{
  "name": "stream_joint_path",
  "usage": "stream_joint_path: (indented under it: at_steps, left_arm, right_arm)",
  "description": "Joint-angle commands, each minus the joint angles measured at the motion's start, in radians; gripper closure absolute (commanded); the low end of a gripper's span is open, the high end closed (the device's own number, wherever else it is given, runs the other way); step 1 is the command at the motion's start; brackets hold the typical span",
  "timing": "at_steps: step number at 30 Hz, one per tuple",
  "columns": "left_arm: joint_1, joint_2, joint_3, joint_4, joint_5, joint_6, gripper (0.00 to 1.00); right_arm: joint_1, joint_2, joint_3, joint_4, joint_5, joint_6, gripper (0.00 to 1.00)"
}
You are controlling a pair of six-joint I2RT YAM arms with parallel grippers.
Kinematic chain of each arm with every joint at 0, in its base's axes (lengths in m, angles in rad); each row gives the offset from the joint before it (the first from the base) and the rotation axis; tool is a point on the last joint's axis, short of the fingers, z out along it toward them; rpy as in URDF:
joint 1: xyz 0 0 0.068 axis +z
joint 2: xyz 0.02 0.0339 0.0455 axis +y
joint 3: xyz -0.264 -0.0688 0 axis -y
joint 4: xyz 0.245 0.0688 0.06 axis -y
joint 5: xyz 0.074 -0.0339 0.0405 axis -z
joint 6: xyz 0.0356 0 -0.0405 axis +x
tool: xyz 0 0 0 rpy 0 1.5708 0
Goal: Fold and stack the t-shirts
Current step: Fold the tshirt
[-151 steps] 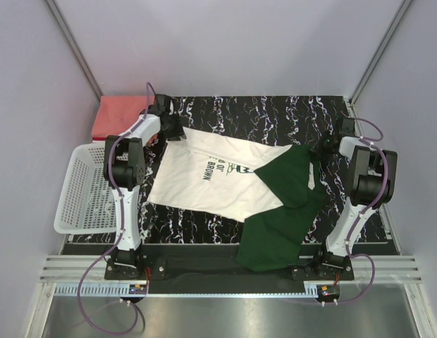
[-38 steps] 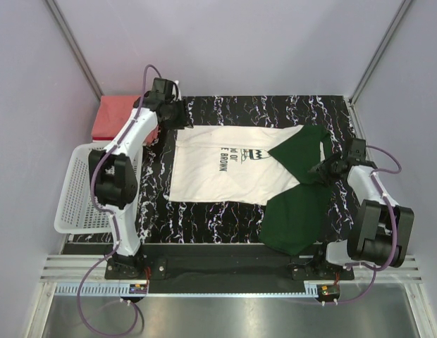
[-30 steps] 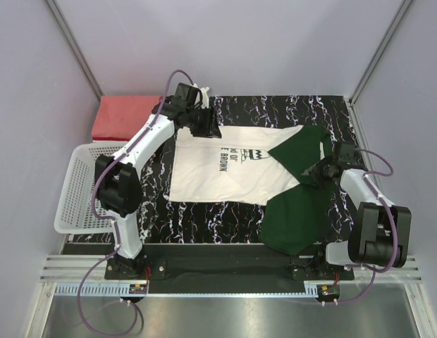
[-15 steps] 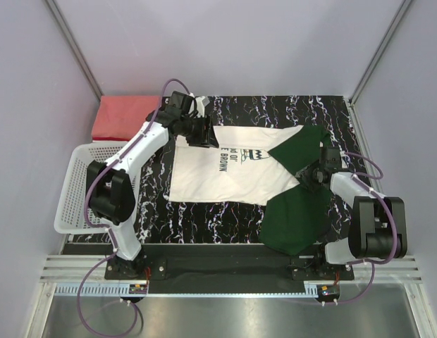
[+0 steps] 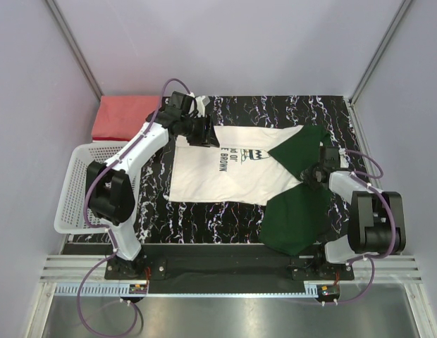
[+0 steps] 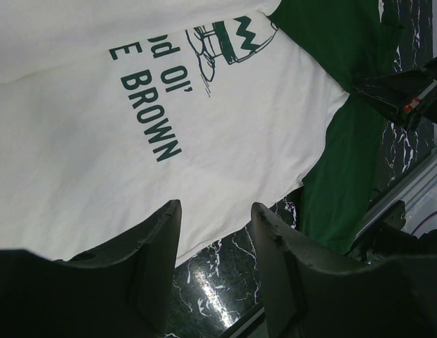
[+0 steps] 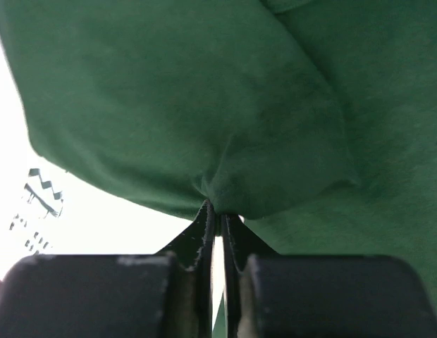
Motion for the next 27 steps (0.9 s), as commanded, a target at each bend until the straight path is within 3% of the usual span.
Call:
stream_joint_path:
  at_steps: [1,9,11,14,20,23,27]
  left_arm:
    - [-0.002,-0.036,-0.015,0.047,0.022,-0.002,0.51]
    - [-0.04,0.012,-0.029,0.127,0.119,-0.073,0.49]
    - [-0.041,0.006,-0.035,0.128,0.119,-0.066,0.49]
    - [-0.041,-0.002,-0.046,0.128,0.105,-0.056,0.49]
    - [-0.041,-0.006,-0.055,0.128,0.113,-0.057,0.49]
    - [-0.041,-0.017,-0.064,0.127,0.1,-0.047,0.49]
    - [-0.041,-0.019,-0.06,0.124,0.096,-0.04,0.48]
  right_arm:
    - [0.007,-0.078,0.02,0.038,-0.021,-0.001,0.95]
    - [0.007,-0.19,-0.001,-0.01,0.005,0.083,0.93]
    - [0.007,-0.179,0.003,-0.008,0.063,0.083,0.83]
    - [0.006,-0.121,0.044,0.051,0.082,0.053,0.78]
    - [0.006,0.097,0.247,0.086,-0.026,-0.115,0.74]
    - [0.006,0.141,0.282,0.082,0.022,-0.153,0.77]
    - [-0.006,0.196,0.327,0.061,0.092,-0.188,0.94]
